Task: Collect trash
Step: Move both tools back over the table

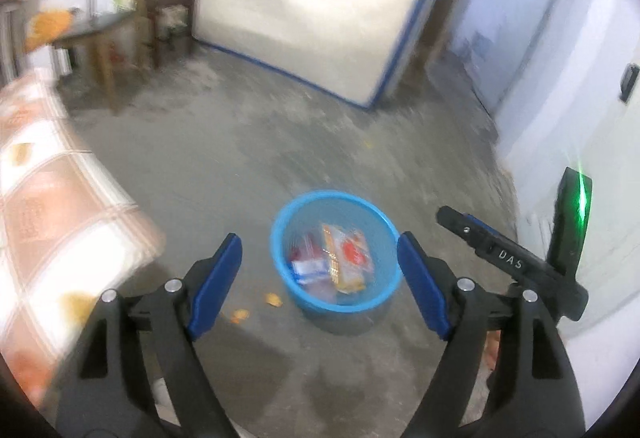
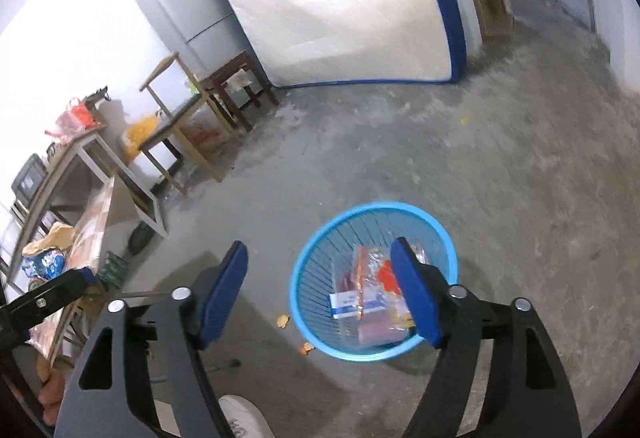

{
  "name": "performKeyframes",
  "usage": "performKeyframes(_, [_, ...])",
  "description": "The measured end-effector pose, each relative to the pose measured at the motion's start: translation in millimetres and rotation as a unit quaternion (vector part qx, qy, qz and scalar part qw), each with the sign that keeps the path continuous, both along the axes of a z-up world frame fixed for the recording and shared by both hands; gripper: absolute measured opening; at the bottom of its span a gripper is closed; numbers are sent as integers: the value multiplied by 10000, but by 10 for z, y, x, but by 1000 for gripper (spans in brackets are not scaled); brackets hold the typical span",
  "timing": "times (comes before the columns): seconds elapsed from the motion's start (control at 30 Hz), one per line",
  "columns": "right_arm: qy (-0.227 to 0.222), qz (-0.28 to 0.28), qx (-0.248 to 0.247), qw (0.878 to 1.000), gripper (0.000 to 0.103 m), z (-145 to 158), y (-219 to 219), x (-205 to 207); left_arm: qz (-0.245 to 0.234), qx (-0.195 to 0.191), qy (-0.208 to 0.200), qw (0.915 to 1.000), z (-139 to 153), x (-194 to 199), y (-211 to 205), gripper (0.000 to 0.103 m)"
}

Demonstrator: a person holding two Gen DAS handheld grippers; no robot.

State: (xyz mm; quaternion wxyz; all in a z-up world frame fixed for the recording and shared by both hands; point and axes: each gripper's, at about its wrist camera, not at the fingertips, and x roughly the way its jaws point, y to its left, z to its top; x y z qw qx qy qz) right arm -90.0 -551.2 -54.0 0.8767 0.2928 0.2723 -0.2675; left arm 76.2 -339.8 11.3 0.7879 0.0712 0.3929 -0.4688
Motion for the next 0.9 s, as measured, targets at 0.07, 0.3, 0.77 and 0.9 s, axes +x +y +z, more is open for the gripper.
performKeyframes(0.07, [-33,206,-77,9998,77,181,169,172,209,-87,-57,9997,134,49,260,80])
performKeyframes(0.3, [261,1794,-807,9801,97,734,1354,1161,1035,286,-397,9934,423,251,1550,92])
performKeyframes(0.77, [130,3975,-1671,9022,97,1138,3398,2192,3078,-56,-1287,9427,755,570,3913,95])
performKeyframes(0.9, [4,4266,-1211,8963,97,1195,3563,2312,2700,651,-1850,9427,669,782,3963,95])
